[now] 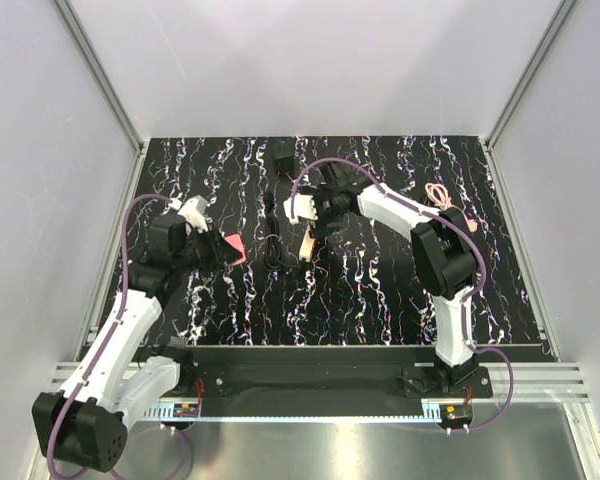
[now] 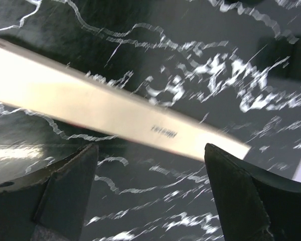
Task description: Insert the plug
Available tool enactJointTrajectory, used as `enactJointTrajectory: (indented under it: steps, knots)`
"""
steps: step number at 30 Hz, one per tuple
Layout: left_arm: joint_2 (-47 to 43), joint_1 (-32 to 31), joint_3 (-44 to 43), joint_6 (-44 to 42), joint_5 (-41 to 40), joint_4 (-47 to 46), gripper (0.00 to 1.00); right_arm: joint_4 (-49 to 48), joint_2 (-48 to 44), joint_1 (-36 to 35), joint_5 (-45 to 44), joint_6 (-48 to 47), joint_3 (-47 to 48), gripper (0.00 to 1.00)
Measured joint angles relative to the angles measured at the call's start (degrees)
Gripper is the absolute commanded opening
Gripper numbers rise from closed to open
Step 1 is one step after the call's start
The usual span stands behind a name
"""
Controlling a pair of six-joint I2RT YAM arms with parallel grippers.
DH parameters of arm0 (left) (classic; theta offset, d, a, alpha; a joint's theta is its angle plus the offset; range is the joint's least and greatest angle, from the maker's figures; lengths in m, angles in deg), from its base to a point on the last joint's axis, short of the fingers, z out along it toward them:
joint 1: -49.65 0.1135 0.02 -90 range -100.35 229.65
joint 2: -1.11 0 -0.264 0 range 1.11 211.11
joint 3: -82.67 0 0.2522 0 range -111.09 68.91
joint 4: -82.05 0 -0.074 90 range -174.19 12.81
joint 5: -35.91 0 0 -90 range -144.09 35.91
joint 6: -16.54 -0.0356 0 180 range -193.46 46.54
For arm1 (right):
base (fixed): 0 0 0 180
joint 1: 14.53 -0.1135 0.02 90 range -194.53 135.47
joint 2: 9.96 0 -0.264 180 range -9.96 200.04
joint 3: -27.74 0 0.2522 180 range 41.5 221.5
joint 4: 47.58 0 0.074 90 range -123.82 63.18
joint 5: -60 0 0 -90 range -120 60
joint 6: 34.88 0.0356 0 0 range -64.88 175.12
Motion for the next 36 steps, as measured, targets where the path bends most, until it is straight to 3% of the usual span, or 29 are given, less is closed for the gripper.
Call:
enactJointTrajectory:
  steps: [12,15,16,17,20,29,34,36]
  knots:
    - [-0.35,-0.02,0.85,0.04,1.36,-1.01,0.00,-5.57,5.29,-1.01,1.38,-10.73,-0.66,0.90]
    - [-0.35,-0.24,0.85,0.07,1.44,-1.14,0.00,-6.34,5.95,-1.81,0.70,-12.31,-0.11,0.83]
    - [-0.35,-0.31,0.85,0.07,1.49,-1.18,0.00,-6.29,6.45,-2.25,0.50,-12.83,0.48,0.80]
    - [-0.35,-0.31,0.85,0.07,1.51,-1.27,0.00,-6.14,7.06,-2.69,0.24,-13.07,1.42,0.63]
    - [-0.35,-0.31,0.85,0.07,1.53,-1.31,0.00,-5.57,9.44,-4.15,0.20,-14.43,5.29,0.29]
    - [-2.03,-0.35,0.85,0.04,0.59,-1.18,0.00,-2.62,11.41,-5.68,2.80,-7.91,10.91,0.18]
    - [-3.02,-0.35,0.79,0.07,-1.44,-0.61,0.00,1.07,12.92,-6.19,2.97,2.71,14.80,0.00]
    - [-3.02,-0.35,0.70,0.20,-2.05,-0.24,0.00,3.61,15.02,-6.43,2.80,9.29,19.02,0.00]
